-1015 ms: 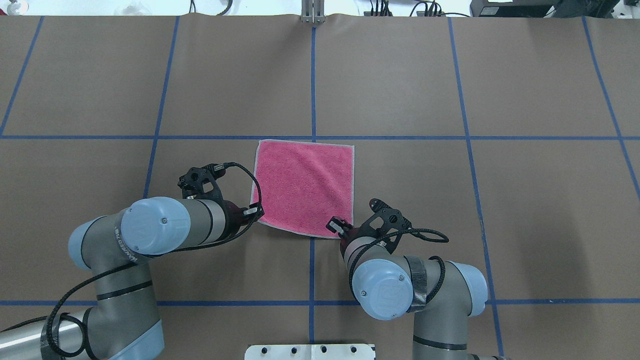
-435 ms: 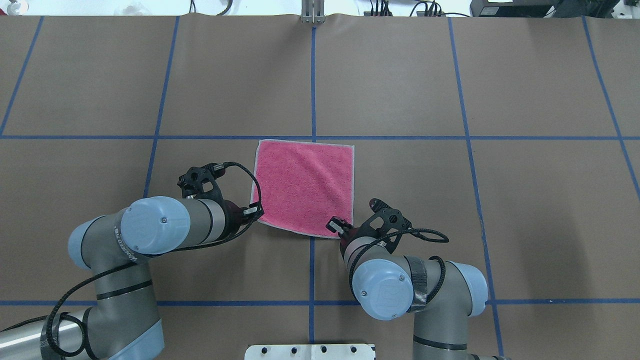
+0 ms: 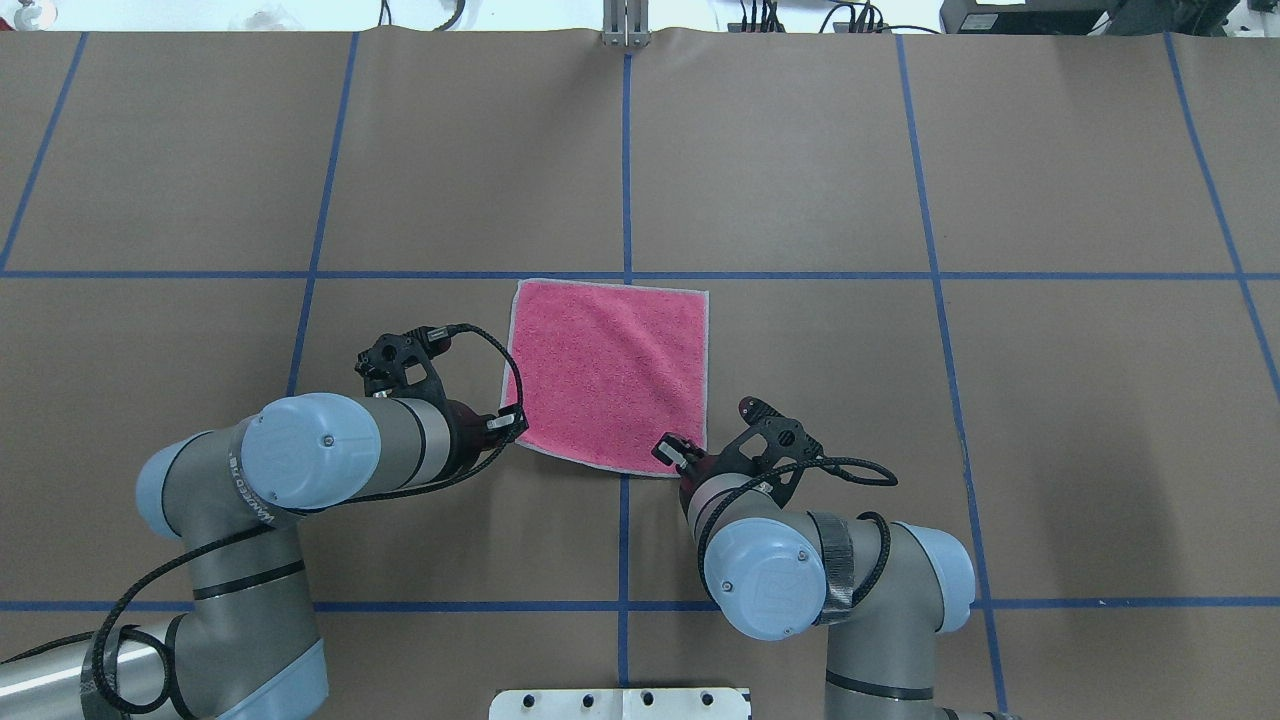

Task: Fold towel twice with both arms
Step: 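Pinch the two towel corners nearest the robot with both grippers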

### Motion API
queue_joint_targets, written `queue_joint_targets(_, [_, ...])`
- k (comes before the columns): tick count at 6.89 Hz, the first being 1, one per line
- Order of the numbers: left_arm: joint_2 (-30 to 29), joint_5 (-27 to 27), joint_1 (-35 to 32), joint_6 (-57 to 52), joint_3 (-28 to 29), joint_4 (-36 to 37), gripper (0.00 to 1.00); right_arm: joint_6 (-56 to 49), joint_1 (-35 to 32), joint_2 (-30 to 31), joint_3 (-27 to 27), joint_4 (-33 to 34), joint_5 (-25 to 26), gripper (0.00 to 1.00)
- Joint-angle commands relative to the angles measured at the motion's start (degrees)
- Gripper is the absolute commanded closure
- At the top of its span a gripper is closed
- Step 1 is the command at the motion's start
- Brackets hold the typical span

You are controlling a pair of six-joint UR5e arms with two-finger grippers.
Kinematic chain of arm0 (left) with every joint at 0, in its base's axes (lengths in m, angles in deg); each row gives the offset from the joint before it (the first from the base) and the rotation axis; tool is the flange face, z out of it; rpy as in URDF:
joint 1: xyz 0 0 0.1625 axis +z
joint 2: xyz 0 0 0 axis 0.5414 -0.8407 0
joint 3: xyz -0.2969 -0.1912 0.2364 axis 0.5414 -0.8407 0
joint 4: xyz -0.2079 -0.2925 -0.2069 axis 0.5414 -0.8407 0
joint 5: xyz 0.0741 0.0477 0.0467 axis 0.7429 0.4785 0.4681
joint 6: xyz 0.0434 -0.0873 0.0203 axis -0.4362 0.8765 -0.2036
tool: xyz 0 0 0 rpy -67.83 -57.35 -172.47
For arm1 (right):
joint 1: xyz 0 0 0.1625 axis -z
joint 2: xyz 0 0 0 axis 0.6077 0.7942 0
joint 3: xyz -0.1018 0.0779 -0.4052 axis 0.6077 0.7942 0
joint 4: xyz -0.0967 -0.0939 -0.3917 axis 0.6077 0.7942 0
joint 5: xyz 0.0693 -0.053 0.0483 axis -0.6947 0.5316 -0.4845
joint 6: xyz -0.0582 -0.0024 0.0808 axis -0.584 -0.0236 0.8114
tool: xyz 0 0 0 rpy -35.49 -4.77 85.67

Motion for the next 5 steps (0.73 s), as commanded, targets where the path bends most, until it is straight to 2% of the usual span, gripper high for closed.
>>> queue_joint_targets(1, [0.0,0.0,-0.04,0.0,-0.03,0.0,1.0,0.25,0.0,-0.06,-0.06,-0.18,0.0,0.7])
queue_joint_targets(3, [0.0,0.0,0.05,0.0,-0.03,-0.09,1.0,0.16,0.0,-0.06,-0.15,-0.18,0.0,0.7])
queue_joint_targets(5, [0.0,0.0,0.05,0.0,-0.12,-0.09,1.0,0.16,0.53,0.11,-0.06,0.0,0.0,0.64])
